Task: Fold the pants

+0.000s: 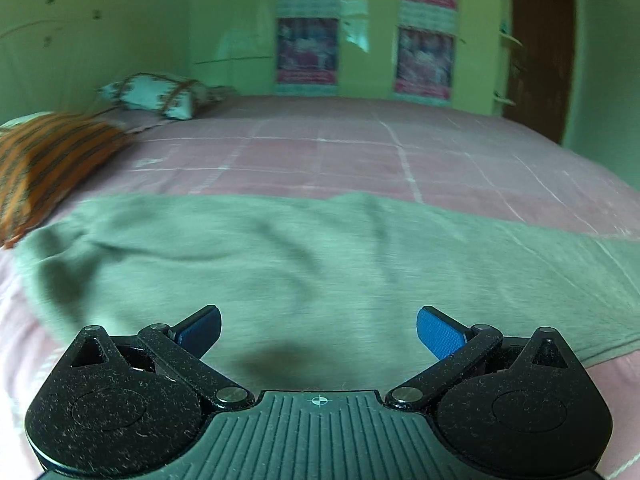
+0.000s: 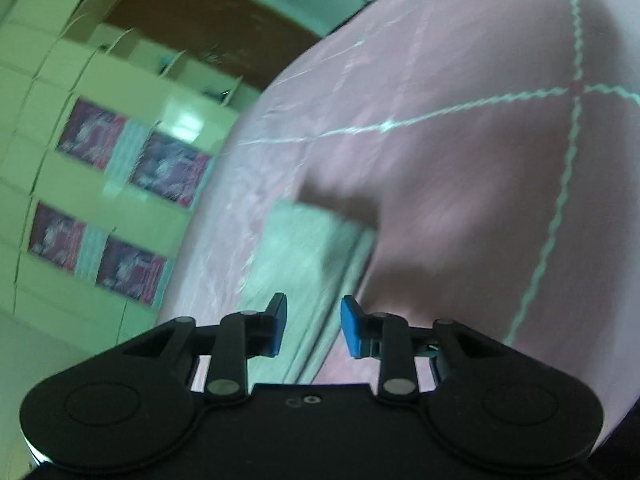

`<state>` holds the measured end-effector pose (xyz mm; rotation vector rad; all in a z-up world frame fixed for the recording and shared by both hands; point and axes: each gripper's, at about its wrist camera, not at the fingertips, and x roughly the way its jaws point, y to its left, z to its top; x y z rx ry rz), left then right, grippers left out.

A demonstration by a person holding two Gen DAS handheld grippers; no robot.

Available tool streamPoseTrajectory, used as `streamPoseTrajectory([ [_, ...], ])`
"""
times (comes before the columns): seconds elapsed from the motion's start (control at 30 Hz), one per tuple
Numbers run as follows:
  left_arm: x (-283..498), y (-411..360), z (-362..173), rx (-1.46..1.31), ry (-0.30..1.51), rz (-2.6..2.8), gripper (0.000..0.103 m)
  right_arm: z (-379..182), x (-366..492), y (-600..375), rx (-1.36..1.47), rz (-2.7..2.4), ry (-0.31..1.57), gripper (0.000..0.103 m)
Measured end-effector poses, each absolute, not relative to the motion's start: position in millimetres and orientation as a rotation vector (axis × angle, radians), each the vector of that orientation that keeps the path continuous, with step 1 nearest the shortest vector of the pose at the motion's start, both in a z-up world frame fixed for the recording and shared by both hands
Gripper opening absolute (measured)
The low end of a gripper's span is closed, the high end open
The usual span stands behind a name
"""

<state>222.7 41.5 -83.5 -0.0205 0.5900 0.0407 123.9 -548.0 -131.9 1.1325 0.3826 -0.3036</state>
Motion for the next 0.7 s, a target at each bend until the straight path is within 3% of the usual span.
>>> streamPoseTrajectory([
  [0.13, 235, 12, -105, 0.017, 0.704, 0.032, 0.103, -145, 132, -556, 1.166, -0.294, 0.396, 0.021],
  [0.23, 226, 15, -113, -0.01, 0.656, 0.03, 0.103, -145, 146, -550, 1.132, -0.268, 0.426, 0.024],
  [0.27, 224, 15, -112, -0.006, 0.655, 0.027, 0.103, -140, 145, -551, 1.107, -0.275, 0.436, 0.009],
  [0.3, 224, 15, -111, 0.001, 0.659, 0.022, 0.103, -135, 142, -551, 1.071, -0.28, 0.423, 0.007],
  [0.4, 224, 17, -109, -0.001, 0.668, 0.01, 0.103, -121, 137, -549, 0.991, -0.288, 0.363, 0.006],
  [0.5, 226, 15, -108, 0.009, 0.676, 0.016, 0.103, -148, 136, -545, 1.046, -0.332, 0.379, 0.005],
  [0.7, 235, 13, -106, 0.014, 0.697, 0.028, 0.103, -149, 132, -547, 1.044, -0.286, 0.379, 0.006],
])
